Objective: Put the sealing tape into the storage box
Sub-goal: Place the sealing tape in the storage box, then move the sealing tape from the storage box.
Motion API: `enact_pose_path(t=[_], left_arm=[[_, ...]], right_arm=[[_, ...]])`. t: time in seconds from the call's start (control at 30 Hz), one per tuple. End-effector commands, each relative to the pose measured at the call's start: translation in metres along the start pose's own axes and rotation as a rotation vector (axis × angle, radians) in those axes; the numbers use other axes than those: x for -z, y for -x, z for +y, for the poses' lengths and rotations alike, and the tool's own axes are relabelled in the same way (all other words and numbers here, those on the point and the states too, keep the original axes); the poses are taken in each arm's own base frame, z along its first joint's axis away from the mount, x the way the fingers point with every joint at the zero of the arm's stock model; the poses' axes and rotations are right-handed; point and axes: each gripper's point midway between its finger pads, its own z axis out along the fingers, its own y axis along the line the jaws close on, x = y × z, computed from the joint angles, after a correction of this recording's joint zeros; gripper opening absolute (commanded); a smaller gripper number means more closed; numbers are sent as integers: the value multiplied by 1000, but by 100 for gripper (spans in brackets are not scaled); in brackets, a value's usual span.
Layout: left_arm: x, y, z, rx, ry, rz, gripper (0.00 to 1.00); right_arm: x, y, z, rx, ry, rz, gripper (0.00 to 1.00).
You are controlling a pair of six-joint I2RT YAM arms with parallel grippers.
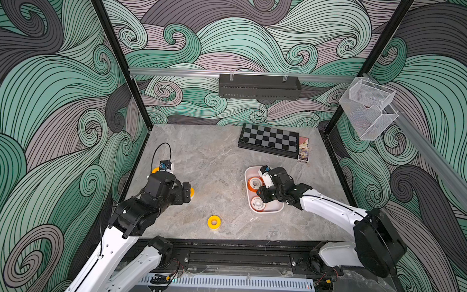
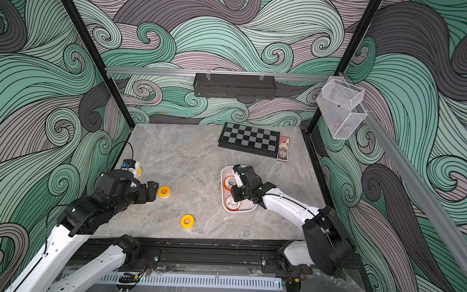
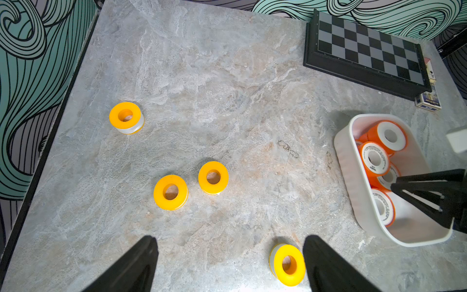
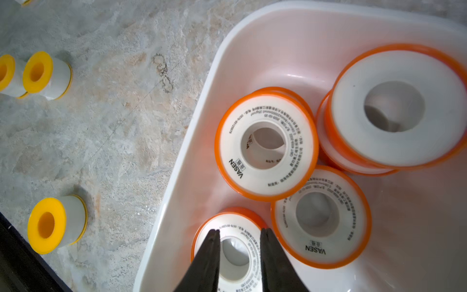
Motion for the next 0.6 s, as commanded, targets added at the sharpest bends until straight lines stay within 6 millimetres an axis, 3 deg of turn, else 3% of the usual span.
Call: enact_pose_path(t=[0.0,0.57], left_arm=[[-1,1,0,-8,-4,-1,94],[-1,1,-1,-9,-10,0,94]], right_arm=[[-9,-5,3,-8,26,30,29],[-34,20,-8,-44,-46,1,27]])
